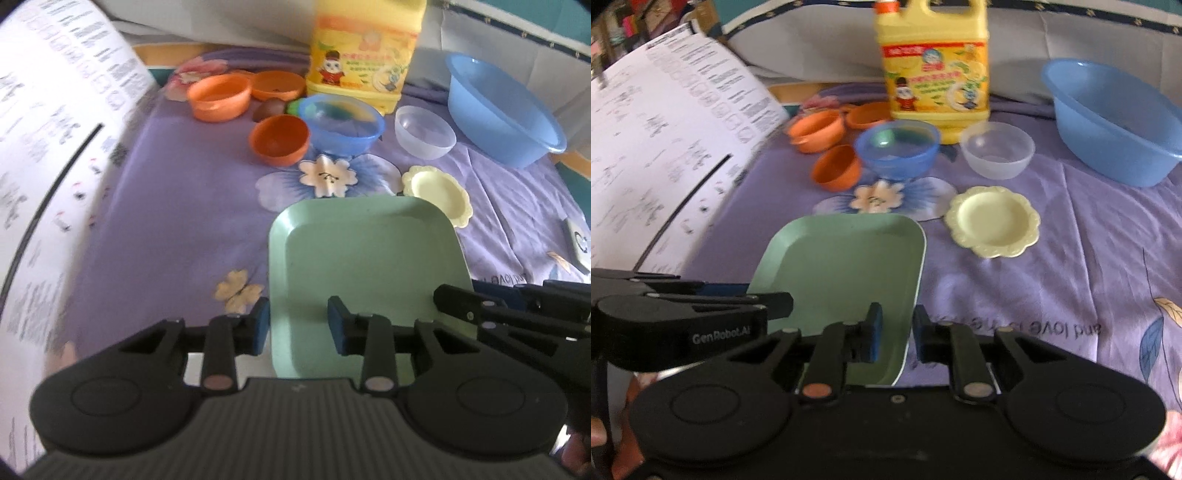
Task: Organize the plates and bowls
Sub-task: 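Carry the green square plate with both tools over the white plate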
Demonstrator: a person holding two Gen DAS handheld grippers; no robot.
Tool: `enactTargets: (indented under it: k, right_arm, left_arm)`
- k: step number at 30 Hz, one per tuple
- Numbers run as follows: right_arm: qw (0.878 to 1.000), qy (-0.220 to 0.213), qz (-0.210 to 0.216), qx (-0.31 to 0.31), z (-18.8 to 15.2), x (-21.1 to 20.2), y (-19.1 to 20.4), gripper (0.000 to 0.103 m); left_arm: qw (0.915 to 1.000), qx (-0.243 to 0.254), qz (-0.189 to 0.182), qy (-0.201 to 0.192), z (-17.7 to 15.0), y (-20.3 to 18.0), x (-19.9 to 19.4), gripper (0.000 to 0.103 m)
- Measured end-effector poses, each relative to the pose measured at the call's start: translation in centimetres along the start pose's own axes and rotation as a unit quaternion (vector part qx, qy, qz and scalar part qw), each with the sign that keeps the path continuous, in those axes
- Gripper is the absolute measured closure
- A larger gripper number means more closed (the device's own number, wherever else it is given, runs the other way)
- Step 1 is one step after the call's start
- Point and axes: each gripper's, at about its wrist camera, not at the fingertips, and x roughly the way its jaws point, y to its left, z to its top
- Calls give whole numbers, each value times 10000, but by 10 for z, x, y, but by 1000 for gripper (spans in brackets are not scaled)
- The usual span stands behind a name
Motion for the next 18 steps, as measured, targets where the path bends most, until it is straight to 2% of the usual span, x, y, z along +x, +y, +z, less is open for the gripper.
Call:
enactTargets:
  k: [9,18]
  right_arm:
    - [9980,132,278,-558,-26,-29,61,85]
    - [9936,476,458,-915,-50,-23,106,85]
  left_arm:
    - [9990,-427,122,-44,-53,48,-48,69]
    - [9984,-499,265,15,-90,82,-59,68]
